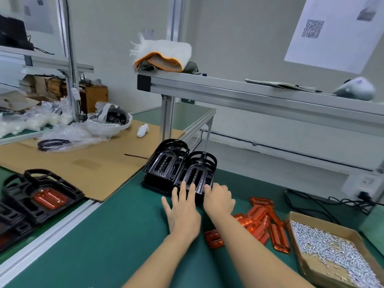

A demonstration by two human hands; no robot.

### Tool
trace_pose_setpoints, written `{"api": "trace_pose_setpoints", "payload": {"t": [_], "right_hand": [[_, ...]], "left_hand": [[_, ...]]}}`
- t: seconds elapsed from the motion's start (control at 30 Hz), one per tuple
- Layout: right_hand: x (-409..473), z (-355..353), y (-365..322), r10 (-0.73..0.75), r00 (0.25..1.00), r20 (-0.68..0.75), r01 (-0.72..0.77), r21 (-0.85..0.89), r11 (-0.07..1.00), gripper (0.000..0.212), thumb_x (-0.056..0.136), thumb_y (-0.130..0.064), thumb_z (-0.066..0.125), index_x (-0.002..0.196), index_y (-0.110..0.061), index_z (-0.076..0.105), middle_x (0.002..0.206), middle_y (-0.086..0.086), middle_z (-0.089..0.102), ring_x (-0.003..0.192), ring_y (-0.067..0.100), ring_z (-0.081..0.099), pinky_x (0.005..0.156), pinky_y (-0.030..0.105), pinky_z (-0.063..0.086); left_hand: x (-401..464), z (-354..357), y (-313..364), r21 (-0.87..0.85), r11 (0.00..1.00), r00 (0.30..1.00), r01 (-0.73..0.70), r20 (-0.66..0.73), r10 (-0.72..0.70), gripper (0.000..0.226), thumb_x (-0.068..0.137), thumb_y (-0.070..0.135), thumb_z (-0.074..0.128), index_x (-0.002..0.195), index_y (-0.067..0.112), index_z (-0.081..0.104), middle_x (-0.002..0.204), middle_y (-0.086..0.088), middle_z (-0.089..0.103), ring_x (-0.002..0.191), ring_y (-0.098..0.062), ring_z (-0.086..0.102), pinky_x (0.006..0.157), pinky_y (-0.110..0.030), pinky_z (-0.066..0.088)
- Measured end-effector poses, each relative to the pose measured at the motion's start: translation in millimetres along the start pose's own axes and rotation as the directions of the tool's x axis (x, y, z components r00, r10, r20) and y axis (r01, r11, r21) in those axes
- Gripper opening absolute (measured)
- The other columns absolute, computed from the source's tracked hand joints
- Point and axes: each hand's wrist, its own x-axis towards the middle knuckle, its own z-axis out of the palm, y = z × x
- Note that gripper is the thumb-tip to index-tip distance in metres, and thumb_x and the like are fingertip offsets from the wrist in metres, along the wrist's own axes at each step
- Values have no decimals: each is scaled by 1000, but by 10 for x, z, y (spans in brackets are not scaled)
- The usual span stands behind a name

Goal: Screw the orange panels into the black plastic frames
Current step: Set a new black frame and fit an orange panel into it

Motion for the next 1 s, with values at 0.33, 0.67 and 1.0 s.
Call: {"api": "trace_pose_setpoints", "payload": {"t": [0.33,0.67,1.0], "right_hand": [[36,32,29,113,993,-37,-95,320,942,33,94,-15,46,63,-8,38,71,8,51,71,27,47,59,30,32],[5,-144,239,63,984,-169,56,616,786,26,94,-9,47,72,1,57,66,14,61,63,29,68,55,26,53],[-672,-850,1055,-471,709,-525,621,150,769,16,89,-11,64,104,-10,69,87,-5,61,78,4,54,74,2,35]], "left_hand": [[-14,-35,-36,-56,996,997,-76,-28,74,67,95,5,35,151,25,5,160,4,-4,146,-13,1,118,-40,-2],[-163,-223,11,-277,951,988,-136,-114,108,57,99,12,37,150,25,16,159,8,7,145,-8,4,119,-34,1],[-445,-738,401,-980,161,984,115,135,117,76,82,55,54,148,28,27,143,13,39,126,-2,41,110,-32,29]]}}
